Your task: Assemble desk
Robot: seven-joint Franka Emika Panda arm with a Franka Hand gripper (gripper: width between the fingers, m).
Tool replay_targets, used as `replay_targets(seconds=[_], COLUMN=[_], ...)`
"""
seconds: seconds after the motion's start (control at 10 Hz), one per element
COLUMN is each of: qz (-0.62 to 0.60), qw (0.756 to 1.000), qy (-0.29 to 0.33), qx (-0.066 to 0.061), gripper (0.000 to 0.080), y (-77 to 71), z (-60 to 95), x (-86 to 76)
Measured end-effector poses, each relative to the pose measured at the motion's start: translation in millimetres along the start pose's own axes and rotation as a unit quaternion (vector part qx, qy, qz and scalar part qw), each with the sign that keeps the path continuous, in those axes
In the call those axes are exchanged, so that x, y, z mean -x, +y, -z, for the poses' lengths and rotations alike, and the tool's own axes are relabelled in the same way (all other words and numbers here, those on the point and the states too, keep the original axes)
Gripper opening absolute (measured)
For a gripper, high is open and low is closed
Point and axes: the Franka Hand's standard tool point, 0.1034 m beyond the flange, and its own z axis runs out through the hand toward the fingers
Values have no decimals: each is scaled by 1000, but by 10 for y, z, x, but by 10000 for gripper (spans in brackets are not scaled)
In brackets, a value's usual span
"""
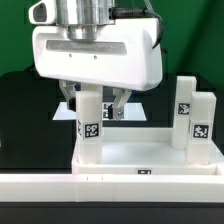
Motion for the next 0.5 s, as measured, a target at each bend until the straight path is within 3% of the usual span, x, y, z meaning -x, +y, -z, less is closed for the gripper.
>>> replay_targets(seconds=[0.5], qz=[175], qw=[985], qy=[0], qx=[5], gripper=[649], y=[15], z=[-15], x=[1])
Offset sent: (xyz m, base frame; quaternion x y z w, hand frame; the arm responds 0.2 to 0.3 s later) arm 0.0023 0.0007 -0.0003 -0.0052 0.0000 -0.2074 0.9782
